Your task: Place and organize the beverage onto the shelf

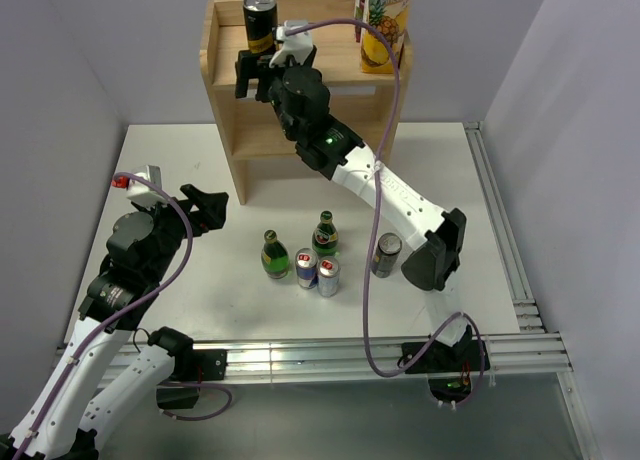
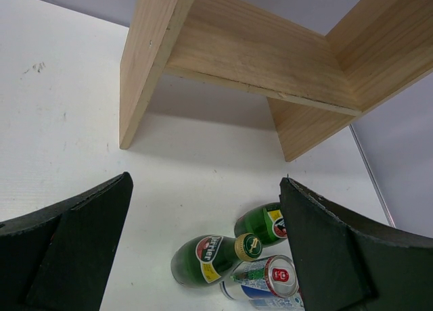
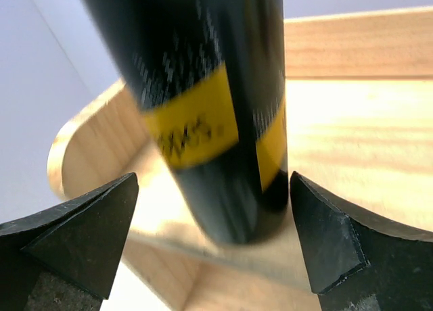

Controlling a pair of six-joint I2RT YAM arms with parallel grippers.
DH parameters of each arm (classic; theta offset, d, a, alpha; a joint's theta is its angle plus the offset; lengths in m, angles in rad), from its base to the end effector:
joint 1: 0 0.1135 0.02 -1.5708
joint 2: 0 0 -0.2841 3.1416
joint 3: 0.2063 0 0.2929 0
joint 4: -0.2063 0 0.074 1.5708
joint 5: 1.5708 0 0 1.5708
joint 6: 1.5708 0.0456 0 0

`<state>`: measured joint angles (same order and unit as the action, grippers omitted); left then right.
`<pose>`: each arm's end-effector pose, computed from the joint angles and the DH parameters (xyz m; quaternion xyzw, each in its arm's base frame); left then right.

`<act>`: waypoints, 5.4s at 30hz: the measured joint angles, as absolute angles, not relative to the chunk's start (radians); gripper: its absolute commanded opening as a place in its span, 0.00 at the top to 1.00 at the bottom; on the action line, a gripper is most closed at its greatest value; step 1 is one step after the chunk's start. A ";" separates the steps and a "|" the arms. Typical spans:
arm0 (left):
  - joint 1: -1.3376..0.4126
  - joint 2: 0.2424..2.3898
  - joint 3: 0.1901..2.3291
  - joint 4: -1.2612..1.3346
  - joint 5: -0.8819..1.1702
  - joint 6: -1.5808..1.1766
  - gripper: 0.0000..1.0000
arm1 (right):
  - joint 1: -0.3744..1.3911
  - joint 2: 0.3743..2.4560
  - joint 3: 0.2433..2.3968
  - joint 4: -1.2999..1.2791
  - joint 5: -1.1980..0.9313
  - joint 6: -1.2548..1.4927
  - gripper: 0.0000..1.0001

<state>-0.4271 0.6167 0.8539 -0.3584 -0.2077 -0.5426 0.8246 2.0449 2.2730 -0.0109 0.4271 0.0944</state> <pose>0.1591 -0.0621 0.3892 -0.1116 0.7394 -0.2387 0.6196 0.3724 0.3750 0.5144 -0.0642 0.6307 0.2189 0.7417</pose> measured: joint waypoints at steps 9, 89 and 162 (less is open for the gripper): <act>-0.427 0.617 0.854 -0.359 -0.209 -0.543 0.03 | 0.859 1.917 2.081 0.016 0.487 0.101 0.00; -0.427 0.672 0.853 -0.357 -0.169 -0.543 0.03 | 0.920 1.563 0.572 -0.170 1.058 1.224 0.25; -0.427 0.630 0.853 -0.359 -0.181 -0.543 0.03 | 0.820 1.878 2.275 -0.469 0.533 -0.058 1.00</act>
<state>-0.4271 0.6300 0.8528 -0.3588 -0.1810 -0.5426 0.8200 1.8782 2.2749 -0.4690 0.5327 -0.0582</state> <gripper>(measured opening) 0.969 0.664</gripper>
